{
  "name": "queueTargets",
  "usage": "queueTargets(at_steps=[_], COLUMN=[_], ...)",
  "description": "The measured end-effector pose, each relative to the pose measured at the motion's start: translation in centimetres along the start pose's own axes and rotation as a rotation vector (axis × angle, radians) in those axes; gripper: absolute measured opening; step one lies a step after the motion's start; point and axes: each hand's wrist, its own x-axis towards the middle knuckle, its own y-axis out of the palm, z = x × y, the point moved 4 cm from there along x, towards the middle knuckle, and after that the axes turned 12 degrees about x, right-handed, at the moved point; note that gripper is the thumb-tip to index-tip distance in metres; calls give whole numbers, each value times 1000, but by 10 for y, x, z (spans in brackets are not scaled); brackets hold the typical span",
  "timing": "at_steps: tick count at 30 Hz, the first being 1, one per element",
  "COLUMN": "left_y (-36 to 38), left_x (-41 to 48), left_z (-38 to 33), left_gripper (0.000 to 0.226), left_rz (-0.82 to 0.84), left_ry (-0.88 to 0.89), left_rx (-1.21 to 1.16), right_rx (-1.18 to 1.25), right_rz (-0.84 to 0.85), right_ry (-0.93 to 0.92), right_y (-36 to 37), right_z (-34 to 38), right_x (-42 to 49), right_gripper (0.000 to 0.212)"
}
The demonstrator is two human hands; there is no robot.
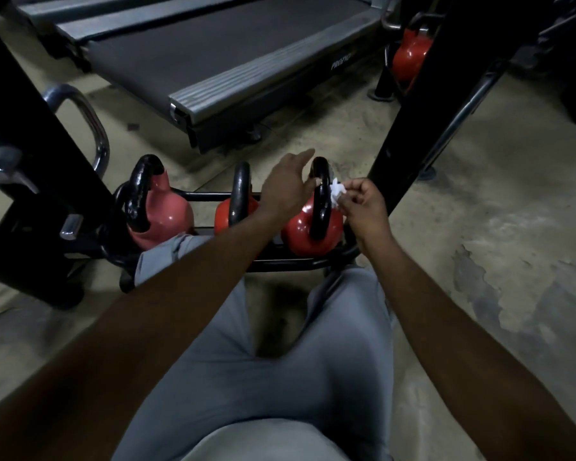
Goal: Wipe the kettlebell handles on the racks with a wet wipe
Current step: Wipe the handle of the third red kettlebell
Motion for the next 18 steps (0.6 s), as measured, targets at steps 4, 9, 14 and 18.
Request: queueTargets(at_steps=[4, 9, 14, 18], left_y=[9, 40, 50, 58], left_x=[-78, -128, -125, -132], left_z=[-7, -8, -4, -5], left_gripper=[56, 59, 71, 75], left_rz=[-36, -9, 40, 65], left_ry=[25, 286, 387, 396], left_rx=[-20, 231, 414, 438], right_rx=[-109, -254, -981, -1526], right_rz=[146, 196, 574, 505], right_ry=[-36, -123, -557, -590], right_y=[-9, 7, 37, 76], right_z=[-1, 24, 42, 65], right_x=[-12, 24, -3, 19], right_gripper=[23, 8, 20, 26])
